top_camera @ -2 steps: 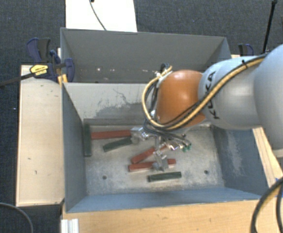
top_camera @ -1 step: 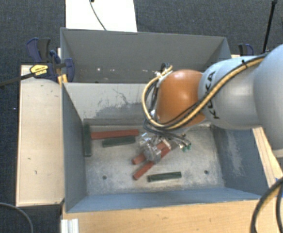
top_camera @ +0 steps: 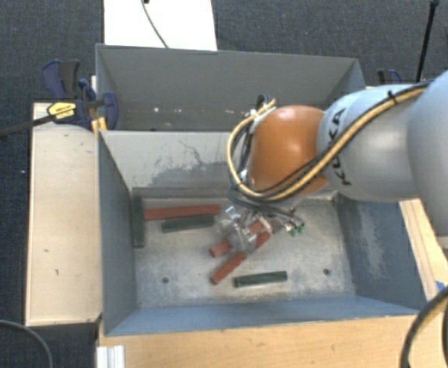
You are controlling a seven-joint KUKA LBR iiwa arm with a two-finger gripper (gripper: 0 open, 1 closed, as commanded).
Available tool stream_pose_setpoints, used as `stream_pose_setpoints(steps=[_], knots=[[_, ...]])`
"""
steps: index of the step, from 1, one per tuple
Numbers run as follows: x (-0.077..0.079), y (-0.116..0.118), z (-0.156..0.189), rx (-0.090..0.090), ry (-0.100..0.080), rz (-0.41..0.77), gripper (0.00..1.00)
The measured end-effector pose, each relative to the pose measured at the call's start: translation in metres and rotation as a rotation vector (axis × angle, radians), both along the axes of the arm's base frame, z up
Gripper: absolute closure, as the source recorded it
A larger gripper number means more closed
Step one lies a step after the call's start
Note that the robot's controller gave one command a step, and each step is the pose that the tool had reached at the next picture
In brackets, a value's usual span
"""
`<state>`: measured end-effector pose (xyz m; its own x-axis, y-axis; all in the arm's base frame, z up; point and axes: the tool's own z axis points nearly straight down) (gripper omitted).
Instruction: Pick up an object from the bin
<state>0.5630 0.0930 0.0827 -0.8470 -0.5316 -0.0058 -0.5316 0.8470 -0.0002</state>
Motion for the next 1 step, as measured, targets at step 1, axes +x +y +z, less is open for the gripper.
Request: stream_pose_setpoints(steps=[1], knots=[[0.0014, 0.0004, 0.0275, -0.001, -0.002, -0.005, 1.00]])
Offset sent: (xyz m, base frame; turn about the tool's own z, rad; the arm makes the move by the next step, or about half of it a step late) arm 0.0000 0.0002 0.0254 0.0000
